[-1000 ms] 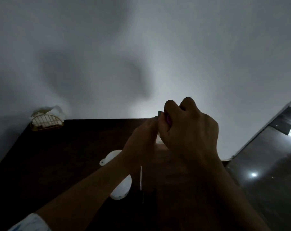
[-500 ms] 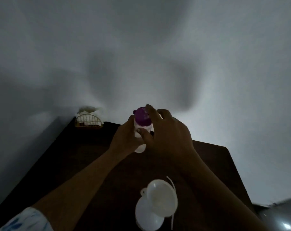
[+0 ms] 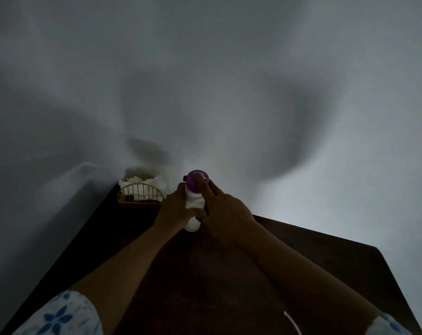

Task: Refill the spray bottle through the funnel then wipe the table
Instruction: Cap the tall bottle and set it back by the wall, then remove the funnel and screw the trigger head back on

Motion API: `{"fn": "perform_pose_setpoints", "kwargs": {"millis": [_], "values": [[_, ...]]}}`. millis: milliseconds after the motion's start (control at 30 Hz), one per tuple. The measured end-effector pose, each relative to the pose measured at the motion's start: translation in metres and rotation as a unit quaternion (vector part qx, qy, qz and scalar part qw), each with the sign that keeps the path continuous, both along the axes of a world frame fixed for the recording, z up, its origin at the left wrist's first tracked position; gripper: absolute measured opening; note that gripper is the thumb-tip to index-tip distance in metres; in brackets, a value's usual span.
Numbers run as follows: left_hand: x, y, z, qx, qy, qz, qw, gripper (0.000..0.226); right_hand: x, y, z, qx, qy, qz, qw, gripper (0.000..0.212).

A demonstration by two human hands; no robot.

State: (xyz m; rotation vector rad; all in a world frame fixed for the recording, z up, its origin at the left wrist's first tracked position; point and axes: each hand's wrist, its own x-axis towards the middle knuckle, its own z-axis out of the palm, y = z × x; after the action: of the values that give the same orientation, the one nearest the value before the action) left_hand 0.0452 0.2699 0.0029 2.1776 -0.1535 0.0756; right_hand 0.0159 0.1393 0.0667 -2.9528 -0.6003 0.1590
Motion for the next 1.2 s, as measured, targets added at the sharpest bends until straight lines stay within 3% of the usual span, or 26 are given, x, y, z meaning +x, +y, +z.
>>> {"fn": "perform_pose_setpoints", "kwargs": {"millis": [633, 800, 1000, 1200], "values": [[0.065, -0.013, -0.014, 0.022, 0.063, -0.046, 0.997, 0.064, 0.057, -0.004, -0.008, -0.052, 0.047, -0.073, 0.995, 0.110], [0.053, -0.013, -0.019, 0.016, 0.080, -0.036, 0.996, 0.079, 0.052, -0.005, -0.007, -0.043, 0.067, -0.066, 0.995, 0.110], [0.018, -0.010, -0.022, 0.019, 0.093, 0.004, 0.996, 0.120, 0.026, -0.011, 0.019, 0.031, 0.093, -0.092, 0.991, 0.121], [-0.068, -0.013, -0.018, -0.029, 0.037, 0.079, 0.996, 0.105, -0.040, -0.038, 0.044, 0.058, 0.124, -0.077, 0.988, 0.115]]}}
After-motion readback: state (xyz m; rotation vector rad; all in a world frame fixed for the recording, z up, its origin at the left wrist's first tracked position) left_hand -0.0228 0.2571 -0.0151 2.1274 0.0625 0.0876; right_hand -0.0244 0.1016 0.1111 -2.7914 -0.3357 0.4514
